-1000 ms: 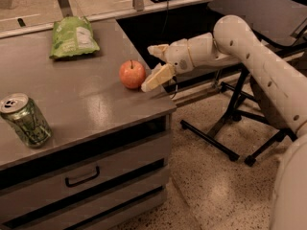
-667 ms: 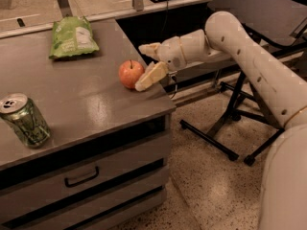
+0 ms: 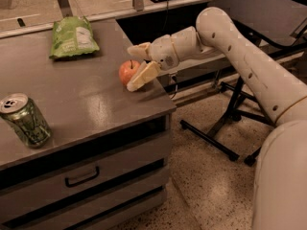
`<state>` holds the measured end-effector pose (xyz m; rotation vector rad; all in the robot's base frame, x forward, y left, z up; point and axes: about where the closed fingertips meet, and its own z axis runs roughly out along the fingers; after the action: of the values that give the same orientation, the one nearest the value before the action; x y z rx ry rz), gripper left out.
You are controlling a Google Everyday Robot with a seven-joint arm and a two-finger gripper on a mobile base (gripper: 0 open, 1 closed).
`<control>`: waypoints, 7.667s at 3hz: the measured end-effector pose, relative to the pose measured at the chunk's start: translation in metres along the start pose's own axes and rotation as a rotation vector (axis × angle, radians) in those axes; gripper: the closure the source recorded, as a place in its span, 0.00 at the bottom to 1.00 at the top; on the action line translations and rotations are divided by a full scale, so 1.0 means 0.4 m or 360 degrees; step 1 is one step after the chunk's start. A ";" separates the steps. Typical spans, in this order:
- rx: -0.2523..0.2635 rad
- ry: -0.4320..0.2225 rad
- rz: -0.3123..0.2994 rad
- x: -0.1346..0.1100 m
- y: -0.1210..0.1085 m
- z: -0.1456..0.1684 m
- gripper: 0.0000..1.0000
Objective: Move apple near green rice chip bag
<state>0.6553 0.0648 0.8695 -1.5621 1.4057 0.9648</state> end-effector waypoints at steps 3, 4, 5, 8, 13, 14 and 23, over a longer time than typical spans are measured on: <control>-0.0072 0.0114 0.0005 0.005 0.073 -0.023 0.82; -0.0072 0.0175 -0.0057 -0.021 0.039 -0.029 1.00; -0.0033 0.0215 -0.0107 -0.039 -0.039 -0.032 1.00; 0.0422 -0.0093 -0.0206 -0.063 -0.301 0.000 1.00; 0.0511 -0.0340 0.0032 -0.184 -0.429 0.106 1.00; 0.0492 -0.0280 0.0105 -0.179 -0.427 0.125 1.00; 0.0584 0.0007 0.0018 0.000 -0.370 -0.017 0.00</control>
Offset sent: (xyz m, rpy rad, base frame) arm -0.0469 -0.0264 -0.0034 -0.0696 0.0289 0.0157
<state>0.8029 0.0669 0.8829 -1.2840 1.4987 0.6629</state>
